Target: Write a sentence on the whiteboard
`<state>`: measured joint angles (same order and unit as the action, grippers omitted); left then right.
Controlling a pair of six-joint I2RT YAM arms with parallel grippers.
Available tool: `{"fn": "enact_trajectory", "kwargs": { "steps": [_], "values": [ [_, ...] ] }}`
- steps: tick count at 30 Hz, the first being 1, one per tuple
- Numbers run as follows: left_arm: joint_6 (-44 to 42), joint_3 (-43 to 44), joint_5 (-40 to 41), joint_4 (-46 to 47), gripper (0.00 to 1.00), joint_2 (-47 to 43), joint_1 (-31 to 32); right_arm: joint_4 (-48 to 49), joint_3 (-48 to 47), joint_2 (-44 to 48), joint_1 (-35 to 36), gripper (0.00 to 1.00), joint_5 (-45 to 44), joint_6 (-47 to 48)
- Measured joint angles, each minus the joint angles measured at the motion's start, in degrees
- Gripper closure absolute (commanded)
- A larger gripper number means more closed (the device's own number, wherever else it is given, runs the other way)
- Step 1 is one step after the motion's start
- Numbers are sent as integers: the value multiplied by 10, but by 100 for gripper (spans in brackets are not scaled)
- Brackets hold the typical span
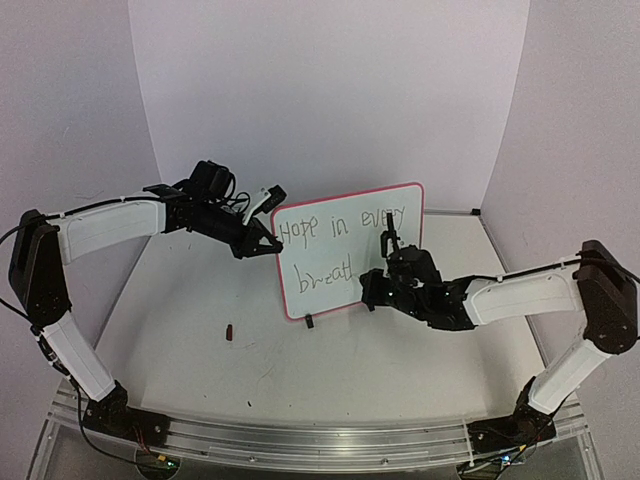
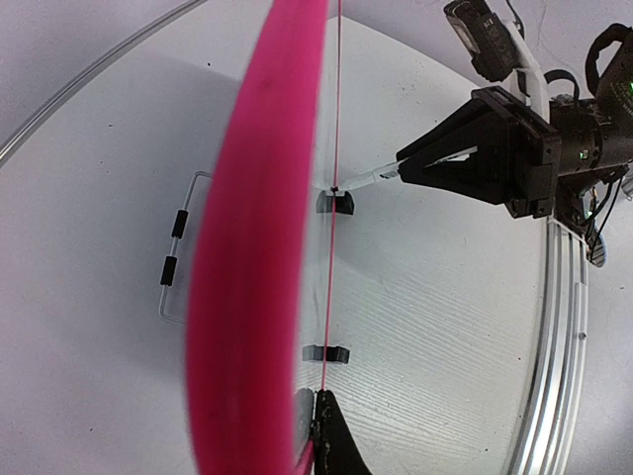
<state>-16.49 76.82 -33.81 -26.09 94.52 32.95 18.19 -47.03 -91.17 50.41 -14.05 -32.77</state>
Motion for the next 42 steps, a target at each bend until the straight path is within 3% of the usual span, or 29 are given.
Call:
{"fn": "enact_trajectory", "kwargs": {
  "steps": [42],
  "values": [
    [-1, 0, 0, 1, 100, 0, 1, 4, 17, 19, -4, 100, -35, -15]
  ]
}}
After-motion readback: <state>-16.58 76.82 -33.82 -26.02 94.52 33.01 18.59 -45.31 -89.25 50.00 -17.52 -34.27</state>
